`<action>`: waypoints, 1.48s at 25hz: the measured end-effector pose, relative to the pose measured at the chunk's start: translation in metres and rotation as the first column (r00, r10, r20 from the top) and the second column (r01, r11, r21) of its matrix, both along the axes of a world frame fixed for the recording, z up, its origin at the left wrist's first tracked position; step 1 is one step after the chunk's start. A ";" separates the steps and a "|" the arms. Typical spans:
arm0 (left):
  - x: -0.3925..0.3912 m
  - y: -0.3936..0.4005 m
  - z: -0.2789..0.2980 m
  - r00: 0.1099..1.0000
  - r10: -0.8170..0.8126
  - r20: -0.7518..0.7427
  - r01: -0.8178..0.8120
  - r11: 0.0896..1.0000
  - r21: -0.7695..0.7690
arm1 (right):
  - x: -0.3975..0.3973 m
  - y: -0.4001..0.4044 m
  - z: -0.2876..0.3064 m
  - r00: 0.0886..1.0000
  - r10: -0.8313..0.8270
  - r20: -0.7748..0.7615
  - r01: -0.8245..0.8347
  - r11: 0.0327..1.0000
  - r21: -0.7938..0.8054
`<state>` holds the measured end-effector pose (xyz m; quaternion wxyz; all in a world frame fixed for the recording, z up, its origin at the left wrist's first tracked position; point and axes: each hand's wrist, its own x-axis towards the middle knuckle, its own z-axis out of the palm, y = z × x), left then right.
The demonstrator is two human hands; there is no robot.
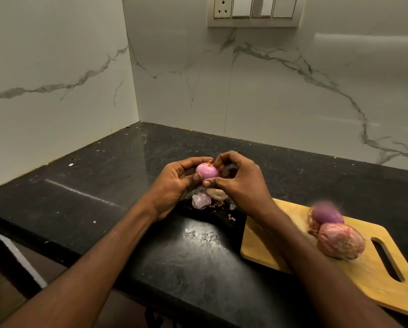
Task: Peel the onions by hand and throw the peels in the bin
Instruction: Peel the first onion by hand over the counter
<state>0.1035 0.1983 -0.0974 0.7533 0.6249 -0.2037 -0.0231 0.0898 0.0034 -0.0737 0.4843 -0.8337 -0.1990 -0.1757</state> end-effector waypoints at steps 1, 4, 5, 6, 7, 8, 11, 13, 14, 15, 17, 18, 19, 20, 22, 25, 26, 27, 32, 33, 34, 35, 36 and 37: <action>-0.001 0.000 0.001 1.000 -0.005 -0.003 0.005 1.000 0.008 | 0.000 0.000 -0.001 1.000 -0.005 0.022 0.005 1.000 -0.006; -0.002 0.000 0.000 0.999 -0.033 -0.002 0.033 0.999 0.016 | 0.001 -0.002 0.000 0.999 0.014 -0.029 -0.014 1.000 0.018; -0.002 0.000 0.000 0.999 -0.045 0.004 0.045 0.999 0.020 | 0.001 -0.003 0.000 0.998 0.027 -0.055 -0.026 1.000 0.018; -0.001 0.000 0.000 0.999 -0.052 0.007 0.051 0.998 0.025 | 0.002 -0.003 0.000 0.997 0.038 -0.074 -0.037 0.999 0.016; -0.001 0.001 0.000 0.998 -0.055 0.005 0.055 0.998 0.024 | 0.002 -0.003 0.001 0.996 0.041 -0.083 -0.040 0.999 0.013; 0.000 0.000 0.000 0.998 -0.057 0.003 0.057 0.998 0.021 | 0.002 -0.003 0.001 0.996 0.040 -0.085 -0.040 0.999 0.009; 0.001 0.000 -0.001 0.998 -0.069 0.002 0.069 0.998 0.013 | 0.002 -0.004 0.001 0.995 0.042 -0.094 -0.040 0.999 0.014; 0.001 0.001 -0.001 0.998 -0.070 0.005 0.070 0.997 0.012 | 0.002 -0.004 0.001 0.994 0.042 -0.102 -0.041 0.999 0.013; 0.001 0.001 -0.001 0.998 -0.068 0.006 0.068 0.998 0.012 | 0.002 -0.004 0.001 0.994 0.041 -0.101 -0.040 0.999 0.008; 0.001 0.000 -0.001 0.998 -0.066 0.005 0.066 0.998 0.011 | 0.003 -0.004 0.001 0.995 0.039 -0.096 -0.039 0.999 0.001; 0.000 0.001 0.000 0.998 -0.063 0.006 0.062 0.998 0.009 | 0.003 -0.003 0.001 0.995 0.040 -0.088 -0.041 0.999 -0.009; 0.000 0.000 0.000 0.998 -0.057 0.008 0.057 0.998 0.010 | 0.003 -0.002 0.000 0.996 0.039 -0.084 -0.040 0.999 -0.011; 0.001 0.000 0.000 0.999 -0.048 0.010 0.048 0.999 0.011 | 0.003 -0.002 0.000 0.997 0.035 -0.076 -0.036 0.999 -0.015; 0.001 0.000 -0.001 0.999 -0.040 0.011 0.039 0.999 0.009 | 0.003 -0.001 -0.001 0.997 0.028 -0.068 -0.030 0.999 -0.020; 0.001 -0.001 -0.001 1.000 -0.027 0.012 0.027 1.000 0.005 | 0.004 0.000 -0.002 0.998 0.019 -0.058 -0.020 1.000 -0.021; 0.002 -0.002 -0.002 1.000 -0.016 0.025 0.016 1.000 0.003 | 0.005 0.002 -0.005 0.999 0.018 -0.046 -0.018 1.000 -0.001; 0.002 -0.002 -0.002 1.000 -0.011 0.026 0.011 1.000 -0.002 | 0.005 0.003 -0.006 0.999 0.015 -0.039 -0.015 1.000 0.003; 0.002 -0.002 -0.002 1.000 -0.003 0.025 0.003 1.000 -0.007 | 0.005 0.004 -0.006 1.000 0.010 -0.026 -0.010 1.000 0.004; 0.001 -0.004 -0.002 1.000 0.017 -0.006 -0.017 0.999 -0.031 | 0.004 0.008 -0.010 1.000 -0.017 0.023 0.016 1.000 0.025; 0.000 -0.004 -0.001 1.000 0.006 -0.025 -0.007 0.999 -0.048 | 0.004 0.009 -0.011 0.999 -0.019 0.031 0.018 0.999 0.030; -0.001 -0.004 0.001 0.999 -0.020 -0.043 0.017 0.997 -0.070 | 0.003 0.009 -0.010 0.999 -0.022 0.038 0.021 0.999 0.036; -0.002 -0.004 0.003 0.997 -0.054 -0.049 0.049 0.995 -0.086 | 0.003 0.009 -0.010 0.999 -0.025 0.041 0.023 0.999 0.049; -0.002 -0.003 0.004 0.995 -0.085 -0.045 0.080 0.993 -0.090 | 0.004 0.008 -0.009 0.999 -0.025 0.034 0.022 0.997 0.076; -0.002 -0.003 0.004 0.994 -0.105 -0.038 0.101 0.991 -0.088 | 0.005 0.006 -0.008 0.999 -0.025 0.023 0.022 0.995 0.101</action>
